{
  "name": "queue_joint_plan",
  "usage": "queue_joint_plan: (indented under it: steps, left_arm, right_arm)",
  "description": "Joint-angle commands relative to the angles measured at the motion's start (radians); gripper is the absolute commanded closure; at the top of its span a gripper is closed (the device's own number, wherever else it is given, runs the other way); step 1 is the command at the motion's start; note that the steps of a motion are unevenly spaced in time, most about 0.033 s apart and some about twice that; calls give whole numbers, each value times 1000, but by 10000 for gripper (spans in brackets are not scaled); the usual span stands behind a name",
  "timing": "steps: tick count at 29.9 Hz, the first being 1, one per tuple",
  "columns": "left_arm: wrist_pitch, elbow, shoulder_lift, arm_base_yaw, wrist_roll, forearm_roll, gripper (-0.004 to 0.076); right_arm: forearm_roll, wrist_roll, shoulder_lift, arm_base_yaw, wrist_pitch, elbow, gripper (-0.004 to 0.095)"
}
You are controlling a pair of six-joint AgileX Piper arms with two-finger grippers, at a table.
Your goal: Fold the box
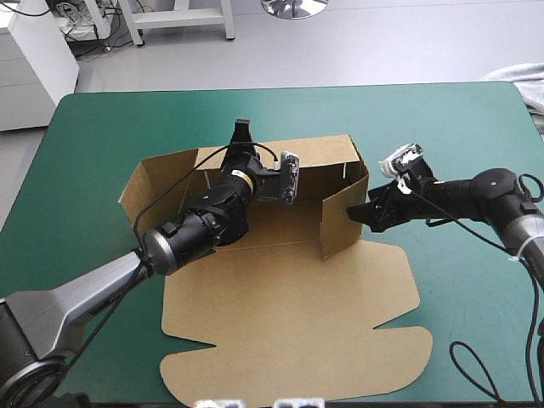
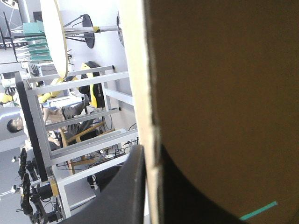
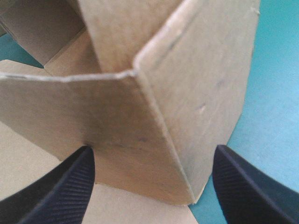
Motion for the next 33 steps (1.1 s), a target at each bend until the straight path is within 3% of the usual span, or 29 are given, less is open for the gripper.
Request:
queue_joint_plan:
  steps: [1, 5, 13, 17, 24, 29, 33]
  left_arm:
    - [-11, -11, -6, -8, 42, -84, 734]
    - [-13, -11, -2, -8, 42, -107, 734]
    - [-37, -11, -2, -11, 89, -211, 734]
    - [-19, -11, -2, -11, 118, -276, 734]
    - [-5, -11, -2, -11, 356, -480, 734]
    - [-4, -11, -4, -11, 367, -490, 733]
    - [-10, -13, -10, -11, 372, -490, 710]
  right_arm:
    - [55, -12, -40, 76, -90, -27, 242]
    - [50, 21, -40, 134, -221, -27, 242]
    - [61, 40, -40, 171, -319, -27, 293]
    - [61, 60, -40, 171, -308, -27, 407]
    - [61, 68, -40, 171, -255, -27, 726]
    - [61, 68, -40, 171, -262, -27, 893]
    - [61, 70, -40, 171, -268, -27, 925]
